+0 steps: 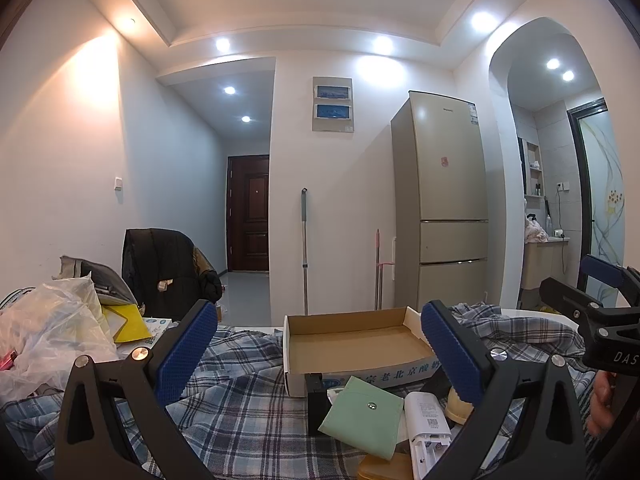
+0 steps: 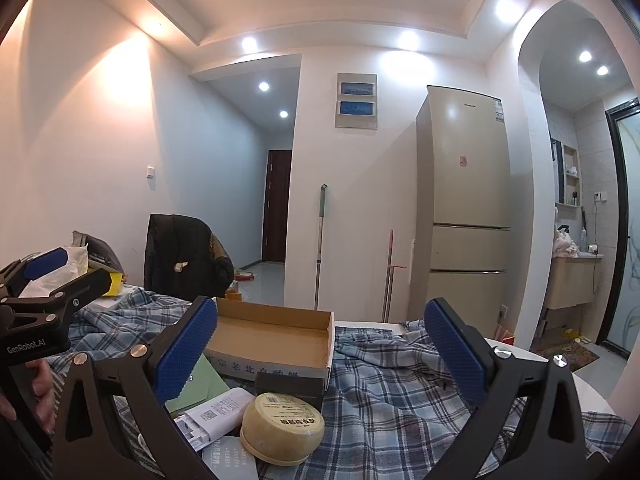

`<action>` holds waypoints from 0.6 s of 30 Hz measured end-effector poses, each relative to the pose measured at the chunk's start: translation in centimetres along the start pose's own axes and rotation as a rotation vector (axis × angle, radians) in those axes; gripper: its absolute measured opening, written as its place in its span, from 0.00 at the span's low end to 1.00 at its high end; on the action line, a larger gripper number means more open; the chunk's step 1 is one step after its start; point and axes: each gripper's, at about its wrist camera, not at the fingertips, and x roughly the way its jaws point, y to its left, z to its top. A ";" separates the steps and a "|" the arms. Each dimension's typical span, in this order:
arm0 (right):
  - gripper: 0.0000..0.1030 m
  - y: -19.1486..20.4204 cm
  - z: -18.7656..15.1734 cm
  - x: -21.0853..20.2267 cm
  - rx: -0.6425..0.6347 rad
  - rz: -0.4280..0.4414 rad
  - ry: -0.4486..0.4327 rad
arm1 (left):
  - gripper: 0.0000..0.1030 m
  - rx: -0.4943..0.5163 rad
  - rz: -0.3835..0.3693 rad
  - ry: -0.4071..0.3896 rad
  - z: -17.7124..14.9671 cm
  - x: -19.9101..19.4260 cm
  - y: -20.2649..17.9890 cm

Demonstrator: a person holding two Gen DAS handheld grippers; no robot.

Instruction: Organize rigid objects

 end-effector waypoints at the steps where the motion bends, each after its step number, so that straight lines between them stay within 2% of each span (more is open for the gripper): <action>1: 1.00 0.0 0.0 0.0 -0.001 -0.001 0.001 | 1.00 0.001 -0.002 0.003 0.0 0.1 0.0; 5: 1.00 -0.2 -0.1 0.0 0.004 0.012 0.005 | 1.00 0.010 0.014 0.042 -0.2 0.8 -0.1; 8: 1.00 -0.4 -0.2 0.1 0.016 0.017 0.017 | 1.00 0.005 -0.011 0.044 -0.4 0.9 0.0; 18: 1.00 -0.3 -0.3 -0.2 0.012 -0.007 -0.001 | 1.00 0.034 0.024 0.025 -0.6 0.7 -0.7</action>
